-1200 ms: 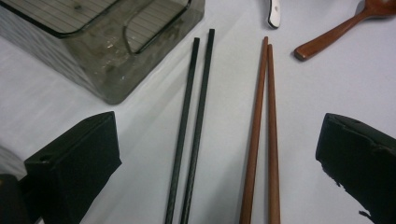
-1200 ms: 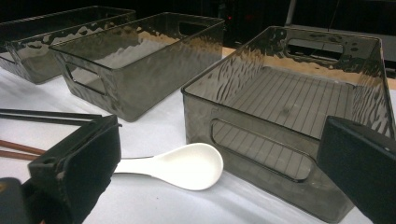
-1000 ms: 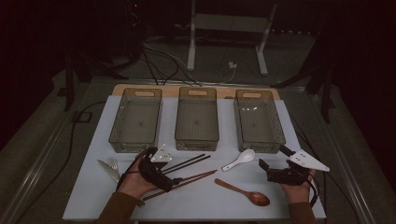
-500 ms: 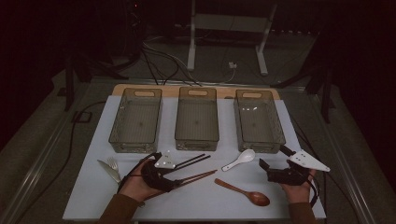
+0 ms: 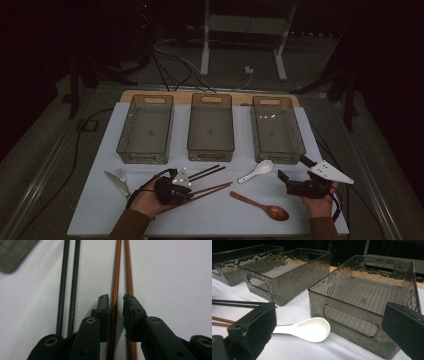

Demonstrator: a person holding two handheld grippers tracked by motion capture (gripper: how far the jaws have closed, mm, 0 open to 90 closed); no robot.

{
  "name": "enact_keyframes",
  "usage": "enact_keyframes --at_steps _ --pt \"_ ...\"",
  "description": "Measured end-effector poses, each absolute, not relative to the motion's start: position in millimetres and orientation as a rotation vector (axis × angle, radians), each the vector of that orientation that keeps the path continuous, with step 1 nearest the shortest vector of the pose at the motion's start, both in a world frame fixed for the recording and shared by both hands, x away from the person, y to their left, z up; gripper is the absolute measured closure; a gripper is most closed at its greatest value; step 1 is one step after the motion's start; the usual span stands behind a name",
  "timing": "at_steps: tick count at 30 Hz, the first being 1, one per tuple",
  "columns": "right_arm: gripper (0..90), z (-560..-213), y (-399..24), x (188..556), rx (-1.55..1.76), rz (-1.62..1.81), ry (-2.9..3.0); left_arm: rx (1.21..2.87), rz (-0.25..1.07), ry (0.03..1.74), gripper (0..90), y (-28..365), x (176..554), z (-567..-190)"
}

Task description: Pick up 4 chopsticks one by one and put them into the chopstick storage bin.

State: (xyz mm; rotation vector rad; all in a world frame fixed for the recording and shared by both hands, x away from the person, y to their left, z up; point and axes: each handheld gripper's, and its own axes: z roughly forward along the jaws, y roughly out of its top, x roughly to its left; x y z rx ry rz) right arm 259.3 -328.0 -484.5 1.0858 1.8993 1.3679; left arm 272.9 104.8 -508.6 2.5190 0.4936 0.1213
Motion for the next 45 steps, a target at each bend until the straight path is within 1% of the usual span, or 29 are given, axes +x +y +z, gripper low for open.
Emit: enact_keyframes --at_steps 4,7,15,20,31,40,45 --pt "0.1 -484.6 -327.9 259.3 1.088 1.367 1.900 2.523 0.133 0.500 84.3 104.6 274.0 -508.5" --pt "0.1 -484.7 -327.5 259.2 1.086 1.364 1.902 2.522 0.131 0.503 85.8 104.7 274.6 -508.6" --pt "0.2 -484.8 -327.7 259.5 1.086 1.363 1.901 2.517 0.131 0.516 86.1 105.1 275.8 -508.1" --pt "0.2 -484.7 -328.1 259.3 1.088 1.364 1.898 2.484 0.153 0.552 86.2 107.4 277.5 -505.0" --pt "0.2 -484.9 -328.6 259.6 1.088 1.364 1.895 2.411 0.211 0.553 86.2 112.9 276.8 -482.7" --pt "0.2 -484.8 -329.0 259.5 1.092 1.364 1.892 2.361 0.213 0.585 86.2 122.1 281.4 -469.3" --pt "0.1 -484.8 -329.2 259.4 1.095 1.365 1.889 2.325 0.249 0.618 86.2 131.7 284.6 -456.0"
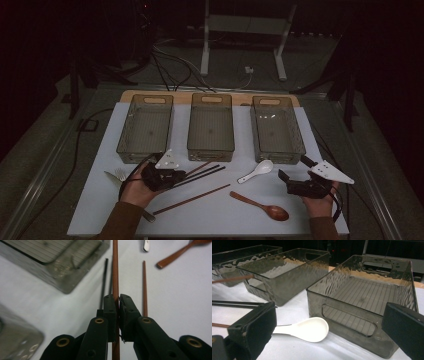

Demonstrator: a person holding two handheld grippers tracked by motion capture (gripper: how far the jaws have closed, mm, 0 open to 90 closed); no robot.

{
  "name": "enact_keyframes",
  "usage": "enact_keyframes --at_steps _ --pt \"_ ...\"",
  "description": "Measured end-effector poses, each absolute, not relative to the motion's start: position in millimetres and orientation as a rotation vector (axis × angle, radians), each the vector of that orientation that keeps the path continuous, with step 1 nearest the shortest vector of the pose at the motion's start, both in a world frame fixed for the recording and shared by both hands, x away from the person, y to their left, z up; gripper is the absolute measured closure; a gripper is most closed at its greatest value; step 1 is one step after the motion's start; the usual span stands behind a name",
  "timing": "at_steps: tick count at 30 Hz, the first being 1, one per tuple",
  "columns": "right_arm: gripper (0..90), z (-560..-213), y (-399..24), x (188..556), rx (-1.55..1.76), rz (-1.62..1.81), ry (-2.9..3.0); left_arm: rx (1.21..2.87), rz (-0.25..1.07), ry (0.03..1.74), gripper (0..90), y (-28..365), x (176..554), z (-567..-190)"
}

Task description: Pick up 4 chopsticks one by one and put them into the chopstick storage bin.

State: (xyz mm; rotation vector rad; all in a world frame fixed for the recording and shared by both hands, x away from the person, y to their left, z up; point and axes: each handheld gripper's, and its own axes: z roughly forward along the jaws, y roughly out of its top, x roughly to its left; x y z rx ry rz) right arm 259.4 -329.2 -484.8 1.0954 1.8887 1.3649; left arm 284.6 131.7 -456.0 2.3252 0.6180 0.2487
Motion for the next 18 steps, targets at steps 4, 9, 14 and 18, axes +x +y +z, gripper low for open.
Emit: enact_keyframes --at_steps 4,9,14,18 --pt "0.2 -484.8 -329.3 259.5 1.096 1.365 1.888 2.292 0.277 0.650 86.2 141.5 287.8 -443.6" --pt "0.2 -484.8 -329.3 259.5 1.097 1.366 1.887 2.258 0.311 0.709 86.2 154.5 294.4 -431.4" --pt "0.2 -484.8 -329.2 259.6 1.096 1.365 1.888 2.243 0.347 0.771 86.2 165.8 301.9 -423.1" --pt "0.2 -484.8 -329.1 259.5 1.098 1.367 1.888 2.227 0.376 0.813 86.2 172.7 307.9 -418.8"
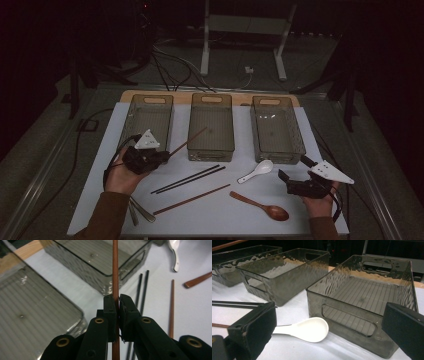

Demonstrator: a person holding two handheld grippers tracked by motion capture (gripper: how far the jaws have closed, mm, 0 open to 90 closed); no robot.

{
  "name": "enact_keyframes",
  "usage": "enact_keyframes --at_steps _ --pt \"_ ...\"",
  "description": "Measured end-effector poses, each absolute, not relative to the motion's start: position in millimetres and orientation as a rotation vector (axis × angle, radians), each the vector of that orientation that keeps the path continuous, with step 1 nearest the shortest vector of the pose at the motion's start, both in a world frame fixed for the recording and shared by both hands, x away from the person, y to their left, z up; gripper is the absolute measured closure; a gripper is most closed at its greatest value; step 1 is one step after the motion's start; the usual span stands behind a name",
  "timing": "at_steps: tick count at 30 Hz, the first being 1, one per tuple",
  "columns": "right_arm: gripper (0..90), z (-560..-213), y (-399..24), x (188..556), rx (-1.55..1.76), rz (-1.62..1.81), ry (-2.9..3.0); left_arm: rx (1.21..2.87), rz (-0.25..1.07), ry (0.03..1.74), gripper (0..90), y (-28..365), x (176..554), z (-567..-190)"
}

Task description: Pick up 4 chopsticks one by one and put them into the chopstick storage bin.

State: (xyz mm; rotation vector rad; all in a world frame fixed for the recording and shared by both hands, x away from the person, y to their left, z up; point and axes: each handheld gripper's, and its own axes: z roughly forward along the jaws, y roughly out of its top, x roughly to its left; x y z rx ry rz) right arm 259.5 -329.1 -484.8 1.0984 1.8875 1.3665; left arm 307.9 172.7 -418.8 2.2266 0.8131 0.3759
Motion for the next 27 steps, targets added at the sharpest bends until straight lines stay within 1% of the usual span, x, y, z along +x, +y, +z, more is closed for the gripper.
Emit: enact_keyframes --at_steps 10,27 --pt "0.1 -484.7 -329.3 259.6 1.098 1.368 1.886 2.177 0.437 0.917 86.2 191.2 324.9 -406.0" --pt "0.2 -485.0 -330.1 260.2 1.098 1.368 1.885 2.135 0.509 1.046 86.1 210.5 356.7 -400.5"
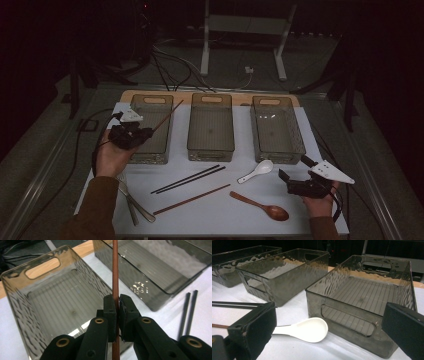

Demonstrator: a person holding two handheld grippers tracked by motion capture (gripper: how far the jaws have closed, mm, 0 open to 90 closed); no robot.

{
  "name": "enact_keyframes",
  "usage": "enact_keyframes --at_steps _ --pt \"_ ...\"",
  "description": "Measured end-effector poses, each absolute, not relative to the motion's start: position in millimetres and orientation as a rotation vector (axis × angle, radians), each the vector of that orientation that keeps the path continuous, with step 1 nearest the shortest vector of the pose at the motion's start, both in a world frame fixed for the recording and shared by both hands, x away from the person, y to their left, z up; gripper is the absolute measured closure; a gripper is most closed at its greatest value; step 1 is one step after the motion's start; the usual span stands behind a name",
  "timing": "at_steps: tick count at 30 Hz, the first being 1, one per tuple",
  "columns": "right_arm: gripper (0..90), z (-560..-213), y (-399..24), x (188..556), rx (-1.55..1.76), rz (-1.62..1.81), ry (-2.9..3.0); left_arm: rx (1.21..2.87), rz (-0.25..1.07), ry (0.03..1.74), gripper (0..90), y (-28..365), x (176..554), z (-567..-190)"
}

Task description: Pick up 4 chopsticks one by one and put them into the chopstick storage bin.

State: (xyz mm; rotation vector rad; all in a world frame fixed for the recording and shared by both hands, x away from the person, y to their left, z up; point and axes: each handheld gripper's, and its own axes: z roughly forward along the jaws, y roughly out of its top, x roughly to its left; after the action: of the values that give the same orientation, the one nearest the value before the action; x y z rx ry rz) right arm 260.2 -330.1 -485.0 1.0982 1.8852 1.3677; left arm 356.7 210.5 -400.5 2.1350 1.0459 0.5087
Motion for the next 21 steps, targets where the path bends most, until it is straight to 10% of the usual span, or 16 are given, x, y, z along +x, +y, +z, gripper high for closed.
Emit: enact_keyframes --at_steps 21 --pt "0.1 -485.3 -329.4 260.6 1.098 1.369 1.888 2.098 0.594 1.195 86.0 235.2 389.0 -412.3"
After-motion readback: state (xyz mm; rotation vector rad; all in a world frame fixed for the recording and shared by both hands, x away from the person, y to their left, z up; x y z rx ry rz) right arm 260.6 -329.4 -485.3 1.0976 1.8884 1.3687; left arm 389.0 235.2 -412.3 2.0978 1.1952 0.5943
